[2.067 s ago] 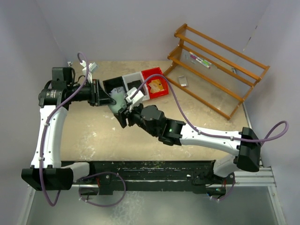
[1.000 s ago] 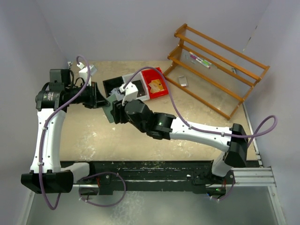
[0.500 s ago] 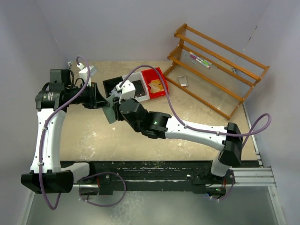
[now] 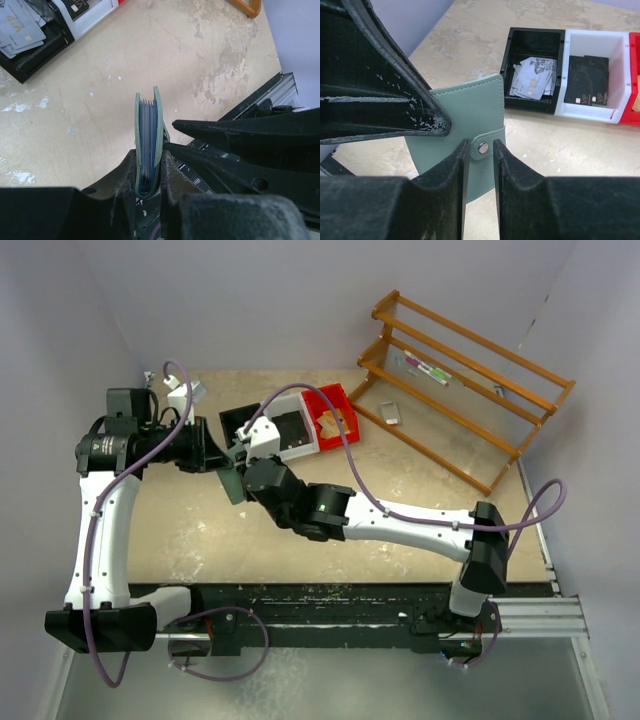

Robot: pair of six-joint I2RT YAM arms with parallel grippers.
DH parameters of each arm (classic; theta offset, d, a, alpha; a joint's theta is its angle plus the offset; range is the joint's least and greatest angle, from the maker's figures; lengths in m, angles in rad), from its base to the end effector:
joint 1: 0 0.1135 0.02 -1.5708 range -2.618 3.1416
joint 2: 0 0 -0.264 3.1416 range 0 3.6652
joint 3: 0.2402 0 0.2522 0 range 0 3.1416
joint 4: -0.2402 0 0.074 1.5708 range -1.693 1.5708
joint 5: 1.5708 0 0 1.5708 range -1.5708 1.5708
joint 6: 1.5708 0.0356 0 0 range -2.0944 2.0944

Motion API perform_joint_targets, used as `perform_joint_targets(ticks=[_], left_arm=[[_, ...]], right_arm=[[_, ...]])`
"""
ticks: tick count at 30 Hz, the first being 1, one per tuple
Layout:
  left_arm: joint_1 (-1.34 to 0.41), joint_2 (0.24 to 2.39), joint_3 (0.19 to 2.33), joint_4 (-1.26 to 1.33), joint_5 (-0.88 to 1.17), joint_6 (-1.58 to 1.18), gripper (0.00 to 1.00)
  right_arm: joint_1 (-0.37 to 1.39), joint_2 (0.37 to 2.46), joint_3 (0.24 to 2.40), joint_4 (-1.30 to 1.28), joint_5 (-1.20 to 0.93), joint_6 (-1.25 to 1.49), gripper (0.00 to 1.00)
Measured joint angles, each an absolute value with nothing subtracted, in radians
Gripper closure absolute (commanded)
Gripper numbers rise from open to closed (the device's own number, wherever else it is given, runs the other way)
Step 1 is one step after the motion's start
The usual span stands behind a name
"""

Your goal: Take the credit cards out of the card holder

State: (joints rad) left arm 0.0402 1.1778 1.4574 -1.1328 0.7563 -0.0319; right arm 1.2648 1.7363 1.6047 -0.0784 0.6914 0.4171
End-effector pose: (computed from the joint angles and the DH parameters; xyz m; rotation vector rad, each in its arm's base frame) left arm 0.2043 -0.0162 0.4074 0.2571 2.2892 -0.9016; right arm 0.1462 0.3874 0.3801 -0.2477 1.7552 0.6178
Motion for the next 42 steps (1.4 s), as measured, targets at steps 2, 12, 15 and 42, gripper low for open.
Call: perform_joint_targets(ticks=[2, 12, 15, 42], left_arm=[[0.04, 1.178, 1.457, -1.135, 0.755, -0.032, 1.0], [0.04, 1.179, 1.468, -1.143, 0.754, -0.032, 1.0], [0.04, 1.179, 1.474, -1.147, 0.754, -0.031, 1.0], [0.041, 1.167, 1.521, -1.182, 0.878, 0.004, 1.0]], right_arm=[[1.274, 1.743, 1.607, -0.077, 0.715, 0.415, 0.81], [1.289, 1.748, 1.617, -0.09, 0.765, 0.394, 1.0], [1.289, 1.748, 1.619, -0.094, 0.767, 0.393, 1.0], [0.934, 1.407, 1.235, 0.031, 0.049, 0.464, 0.07]])
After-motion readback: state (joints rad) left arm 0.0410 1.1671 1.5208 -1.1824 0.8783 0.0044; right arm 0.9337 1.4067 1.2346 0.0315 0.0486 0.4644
